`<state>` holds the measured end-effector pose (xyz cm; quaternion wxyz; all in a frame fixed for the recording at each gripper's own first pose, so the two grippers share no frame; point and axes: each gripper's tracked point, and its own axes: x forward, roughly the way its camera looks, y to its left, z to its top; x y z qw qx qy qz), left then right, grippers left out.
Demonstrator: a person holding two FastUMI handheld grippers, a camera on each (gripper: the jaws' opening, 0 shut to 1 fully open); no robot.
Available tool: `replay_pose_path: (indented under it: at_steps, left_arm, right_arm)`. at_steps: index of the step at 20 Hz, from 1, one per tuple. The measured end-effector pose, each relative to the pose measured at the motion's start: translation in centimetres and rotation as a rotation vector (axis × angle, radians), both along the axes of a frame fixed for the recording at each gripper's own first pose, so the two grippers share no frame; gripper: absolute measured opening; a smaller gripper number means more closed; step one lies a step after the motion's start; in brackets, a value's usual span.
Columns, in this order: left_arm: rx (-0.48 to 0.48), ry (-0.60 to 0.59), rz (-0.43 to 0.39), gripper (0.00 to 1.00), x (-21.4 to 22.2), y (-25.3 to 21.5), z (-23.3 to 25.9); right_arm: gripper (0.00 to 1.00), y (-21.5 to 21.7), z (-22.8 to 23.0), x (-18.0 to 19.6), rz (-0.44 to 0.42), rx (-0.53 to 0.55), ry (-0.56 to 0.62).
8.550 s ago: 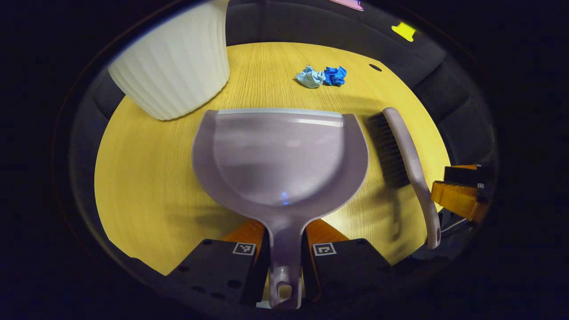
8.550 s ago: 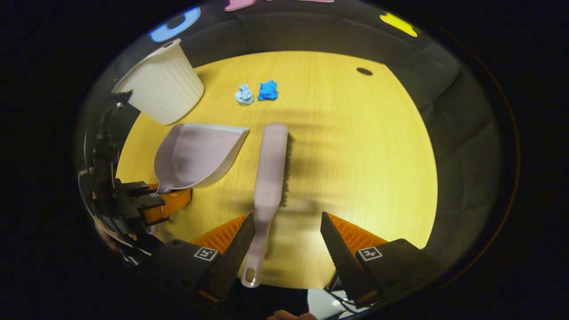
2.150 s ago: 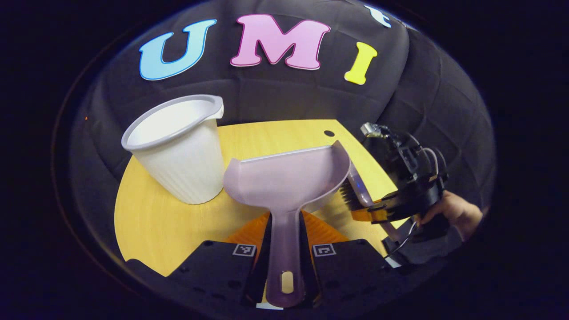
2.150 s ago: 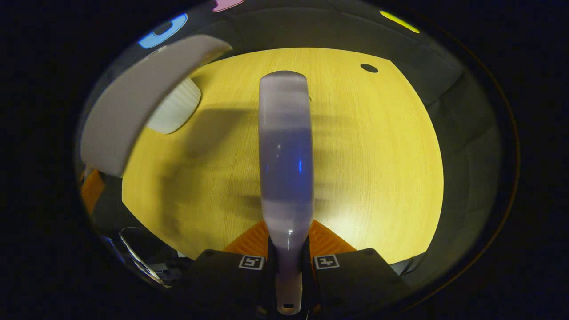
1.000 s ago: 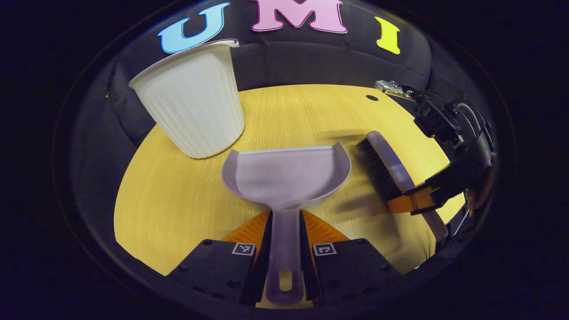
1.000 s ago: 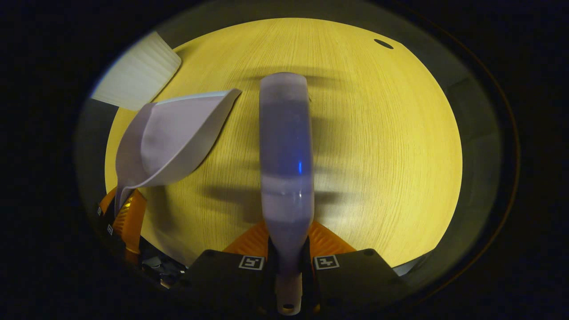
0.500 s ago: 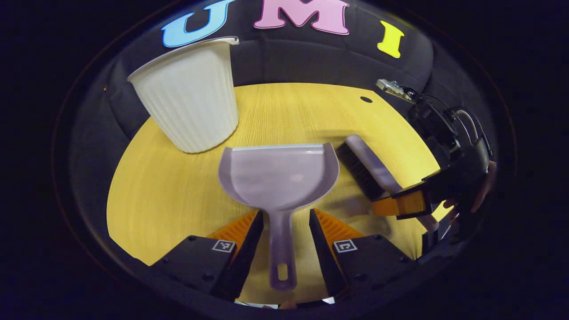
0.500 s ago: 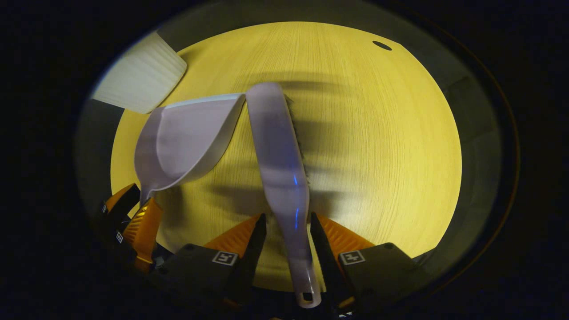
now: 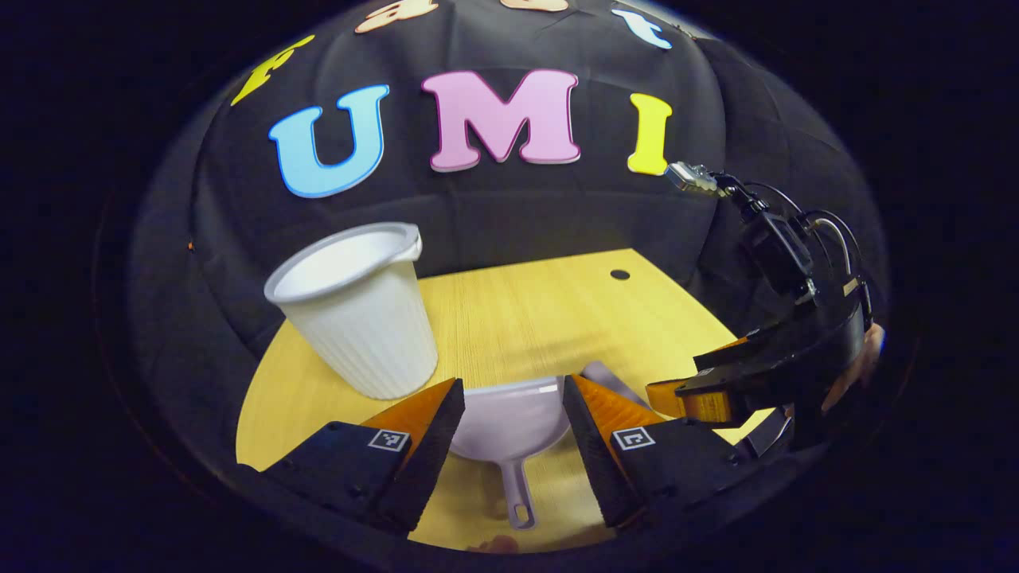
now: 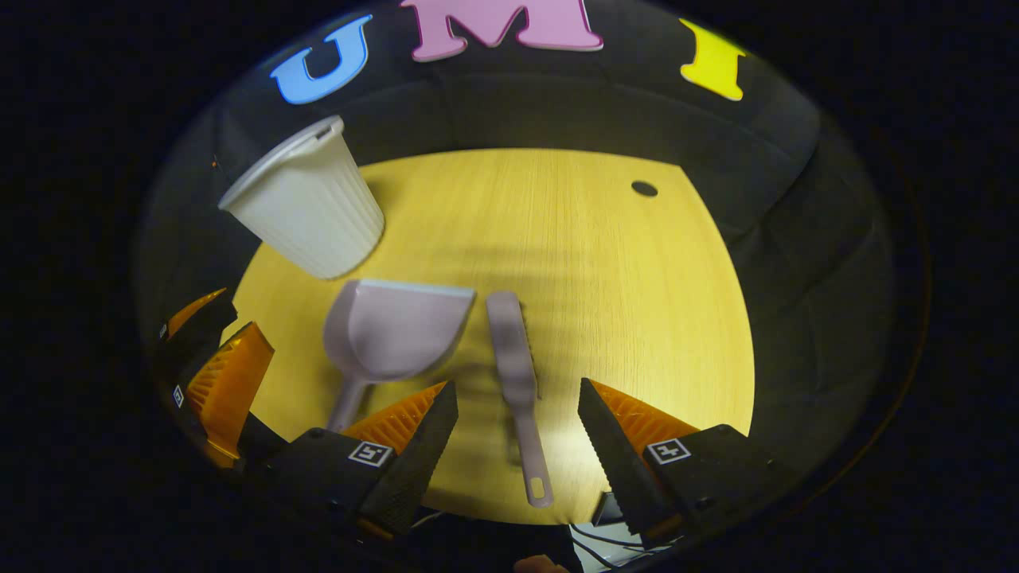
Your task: Pick up the small broom and dustpan from the desktop, sweep the trash into the dustpan with the broom, and then empty the trash into the garbage bin.
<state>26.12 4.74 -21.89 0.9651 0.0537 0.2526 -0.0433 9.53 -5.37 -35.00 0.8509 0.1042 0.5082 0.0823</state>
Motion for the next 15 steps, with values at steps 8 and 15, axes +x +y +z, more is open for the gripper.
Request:
replay_pose_path:
  at_steps: [8, 15]
  left_arm:
    - [-0.157, -0.196, -0.01, 0.75, 0.4, 0.6, 10.4]
    - [-0.169, -0.266, 0.086, 0.75, 0.4, 1.7, 12.4]
  right_arm:
    - [0.98, -3.6, 19.8, 8.1, -0.22, 0.031, -0.719]
    - [0.98, -4.6, 23.3, 7.2, -0.121, 0.038, -0.948]
